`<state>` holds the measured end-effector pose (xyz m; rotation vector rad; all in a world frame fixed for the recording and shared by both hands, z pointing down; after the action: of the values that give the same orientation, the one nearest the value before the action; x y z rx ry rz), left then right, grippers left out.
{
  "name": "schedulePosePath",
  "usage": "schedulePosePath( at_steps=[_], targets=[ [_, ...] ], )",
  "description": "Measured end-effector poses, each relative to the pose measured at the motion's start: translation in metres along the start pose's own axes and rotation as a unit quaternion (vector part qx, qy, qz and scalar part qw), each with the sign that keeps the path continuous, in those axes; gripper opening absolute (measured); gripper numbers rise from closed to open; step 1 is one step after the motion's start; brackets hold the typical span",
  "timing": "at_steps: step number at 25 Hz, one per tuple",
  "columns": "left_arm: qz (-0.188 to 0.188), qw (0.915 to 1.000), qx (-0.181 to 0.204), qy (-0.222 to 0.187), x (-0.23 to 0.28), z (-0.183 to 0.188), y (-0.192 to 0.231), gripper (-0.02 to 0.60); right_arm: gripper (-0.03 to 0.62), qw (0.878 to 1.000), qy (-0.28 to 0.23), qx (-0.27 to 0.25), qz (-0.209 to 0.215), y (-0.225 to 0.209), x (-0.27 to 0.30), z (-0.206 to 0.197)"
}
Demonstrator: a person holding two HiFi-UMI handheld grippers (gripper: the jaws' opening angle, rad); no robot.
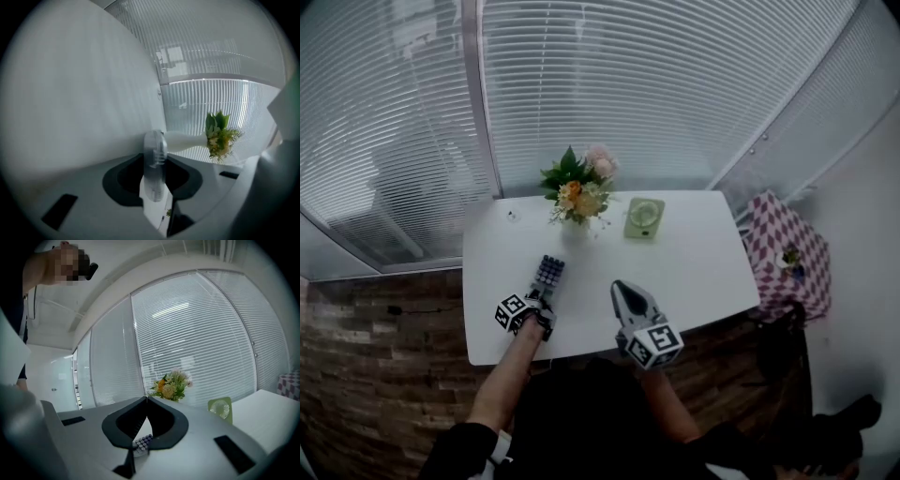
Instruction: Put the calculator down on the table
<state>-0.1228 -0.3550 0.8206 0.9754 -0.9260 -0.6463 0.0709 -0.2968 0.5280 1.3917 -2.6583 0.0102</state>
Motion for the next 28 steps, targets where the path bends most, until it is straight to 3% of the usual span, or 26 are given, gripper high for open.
schedulePosePath(
  at_steps=[4, 7, 14, 21, 28],
  targets=[
    [-0.005, 0.9998, -0.012, 0.013, 0.006, 0.003, 0.002, 0.101, 0.006, 1.0, 0.0, 0.001, -0.002, 0.0, 0.001, 0.002],
    [0.015, 0.9994, -0.019, 0.024, 0.008, 0.004, 0.004, 0.104, 0.006, 1.0, 0.0, 0.004, 0.0, 0.0, 0.004, 0.001],
    [0.109, 0.9939, -0.013, 0.009, 0.005, 0.013, 0.003, 0.112, 0.006, 1.0, 0.004, 0.006, 0.011, 0.005, 0.012, 0.0],
    [0.222, 0.9745, -0.019, -0.024, -0.017, 0.015, 0.008, 0.143, 0.006, 1.0, 0.001, 0.004, 0.01, 0.006, 0.01, 0.007],
    [0.205, 0.9775, -0.043, -0.028, -0.031, 0.01, 0.018, 0.143, 0.006, 1.0, -0.001, 0.008, -0.003, -0.004, 0.007, 0.004]
  ],
)
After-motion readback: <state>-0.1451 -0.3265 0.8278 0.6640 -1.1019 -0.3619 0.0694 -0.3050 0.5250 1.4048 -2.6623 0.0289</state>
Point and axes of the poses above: the fingertips, and each gripper's own axes: x forward along the fingers, y to its left, z out of its top, the point moved 2 cm from there along -x, backward along the fingers, and after that the axes turned 14 degrees about -x, right-handed, at the moved point
